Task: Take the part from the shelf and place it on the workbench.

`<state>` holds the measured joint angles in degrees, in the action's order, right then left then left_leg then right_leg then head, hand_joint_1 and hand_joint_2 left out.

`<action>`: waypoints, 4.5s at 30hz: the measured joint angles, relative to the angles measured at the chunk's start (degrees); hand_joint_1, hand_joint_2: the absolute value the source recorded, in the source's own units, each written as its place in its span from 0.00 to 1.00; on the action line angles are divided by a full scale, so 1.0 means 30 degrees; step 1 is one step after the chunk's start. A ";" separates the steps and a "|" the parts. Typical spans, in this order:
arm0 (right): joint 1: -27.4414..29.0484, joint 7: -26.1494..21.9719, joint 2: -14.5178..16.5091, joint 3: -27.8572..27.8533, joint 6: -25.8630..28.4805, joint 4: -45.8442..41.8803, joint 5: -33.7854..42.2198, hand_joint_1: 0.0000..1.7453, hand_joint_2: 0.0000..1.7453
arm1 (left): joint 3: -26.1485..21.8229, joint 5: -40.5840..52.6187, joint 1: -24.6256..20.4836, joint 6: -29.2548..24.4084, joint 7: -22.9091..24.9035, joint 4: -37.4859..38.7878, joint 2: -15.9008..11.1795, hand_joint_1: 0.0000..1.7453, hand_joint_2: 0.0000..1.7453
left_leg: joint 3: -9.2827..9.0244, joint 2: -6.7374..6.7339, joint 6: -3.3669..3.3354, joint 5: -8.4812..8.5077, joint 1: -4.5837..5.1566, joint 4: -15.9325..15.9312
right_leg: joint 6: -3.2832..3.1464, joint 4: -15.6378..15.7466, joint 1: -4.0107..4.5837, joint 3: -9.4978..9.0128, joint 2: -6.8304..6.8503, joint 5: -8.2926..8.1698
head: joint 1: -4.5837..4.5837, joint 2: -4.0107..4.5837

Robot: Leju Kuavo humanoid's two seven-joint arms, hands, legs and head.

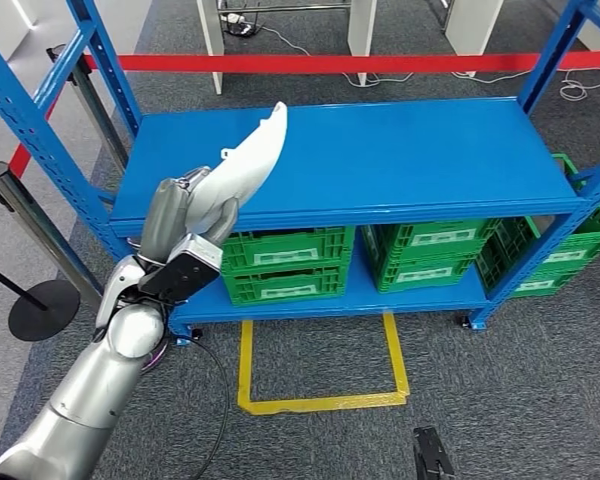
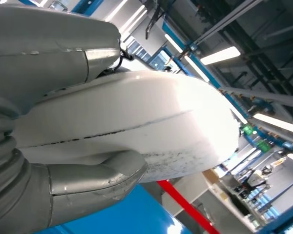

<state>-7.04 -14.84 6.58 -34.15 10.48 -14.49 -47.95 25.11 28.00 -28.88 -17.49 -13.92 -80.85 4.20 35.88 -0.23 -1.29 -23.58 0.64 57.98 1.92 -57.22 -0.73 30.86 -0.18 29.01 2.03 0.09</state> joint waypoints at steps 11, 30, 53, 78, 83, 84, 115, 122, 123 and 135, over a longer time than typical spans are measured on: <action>0.0070 0.0005 0.0004 -0.0069 0.0060 0.0000 0.0020 0.00 0.00 | -0.0211 0.0622 0.0137 -0.1446 0.0029 0.0144 0.0001 1.00 1.00 | 0.0228 0.0032 0.0367 -0.1986 -0.0145 0.3132 | -0.0718 -0.0076 -0.0015 0.0945 0.0081 -0.0809 | -0.0139 0.0000; 0.0300 -0.0005 0.0098 -0.0149 0.0561 0.0035 0.0206 0.00 0.00 | -0.1854 -0.1697 0.0911 -0.5291 -0.2120 -0.0339 0.0716 1.00 1.00 | -0.0898 0.0036 -0.0201 -0.0961 0.0036 -0.0063 | -0.0004 -0.0168 0.0021 0.0692 0.0041 -0.0477 | -0.0045 0.0000; 0.0402 0.0568 0.0148 -0.1044 -0.0233 0.0139 0.0964 0.00 0.00 | -0.2949 -0.4067 0.1391 -0.4555 -0.2486 -0.1563 0.0315 1.00 1.00 | -0.0854 -0.0167 -0.0411 -0.0957 -0.0220 -0.0149 | 0.0179 -0.4950 -0.0043 0.3335 0.0051 0.1718 | -0.0008 0.0000; 0.0188 0.0914 0.0166 -0.1450 -0.1952 0.0153 0.1439 0.00 0.00 | -0.2470 -0.3115 0.1173 -0.3790 -0.2071 -0.1477 0.0315 1.00 1.00 | -0.0811 0.0904 0.0105 -0.1114 -0.0379 0.0141 | -0.0043 -0.0081 -0.0156 0.1185 -0.1488 -0.0828 | -0.0205 0.0000; 0.0141 0.0942 0.0166 -0.1464 -0.1783 0.0153 0.1351 0.00 0.00 | -0.2208 -0.3064 0.1089 -0.3701 -0.1956 -0.1392 0.0428 1.00 1.00 | -0.0867 -0.0189 -0.0308 -0.1008 -0.0385 -0.0099 | 0.0300 -0.4325 -0.0076 0.3363 -0.0142 0.1285 | -0.0037 0.0000; 0.0151 0.0949 0.0168 -0.1464 -0.1789 0.0153 0.1350 0.00 0.00 | -0.2175 -0.3060 0.1106 -0.3681 -0.1918 -0.1348 0.0428 1.00 1.00 | -0.0862 -0.0415 -0.0327 -0.1017 -0.0355 -0.0096 | 0.0336 -0.5273 -0.0081 0.3827 -0.0082 0.1542 | -0.0043 0.0000; 0.0059 0.0925 0.0182 -0.1536 -0.1943 0.0153 0.1419 0.00 0.00 | -0.1818 -0.2938 0.1066 -0.3586 -0.1881 -0.1013 0.0527 1.00 1.00 | -0.0876 -0.0461 -0.0373 -0.0966 -0.0386 -0.0104 | 0.0408 -0.5416 -0.0063 0.4217 -0.0024 0.1285 | 0.0028 0.0000; -0.0151 0.1016 0.0186 -0.1541 -0.1942 0.0153 0.1373 0.00 0.00 | -0.1825 -0.2938 0.1049 -0.3643 -0.1887 -0.1013 0.0448 1.00 1.00 | -0.0955 -0.1802 0.0013 -0.1168 -0.0118 0.0060 | -0.0036 -0.0090 0.0177 0.1066 0.1452 -0.0726 | 0.0030 0.0000; -0.0158 0.1027 0.0186 -0.1541 -0.1942 0.0153 0.1377 0.00 0.00 | -0.1825 -0.2938 0.1050 -0.3643 -0.1887 -0.1013 0.0432 1.00 1.00 | -0.0991 -0.1991 0.0081 -0.1188 -0.0114 0.0064 | -0.0169 -0.0088 0.0153 0.1120 0.1187 -0.0773 | 0.0019 0.0000; -0.0174 0.1040 0.0224 -0.1541 -0.1945 0.0157 0.1384 0.00 0.00 | -0.1821 -0.2938 0.1249 -0.3650 -0.1903 -0.1009 0.0244 1.00 1.00 | -0.0447 0.1090 0.0065 -0.1300 -0.0377 0.1406 | -0.0567 -0.0163 0.0020 0.1164 -0.1756 -0.0969 | -0.0013 0.0000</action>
<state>-7.56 -11.72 7.25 -38.77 4.64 -14.02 -43.80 19.64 19.19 -25.13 -28.44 -19.63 -83.88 4.93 34.53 3.04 -1.10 -27.48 -0.49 62.20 0.22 -57.71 -0.67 34.35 -5.45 26.10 1.99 0.09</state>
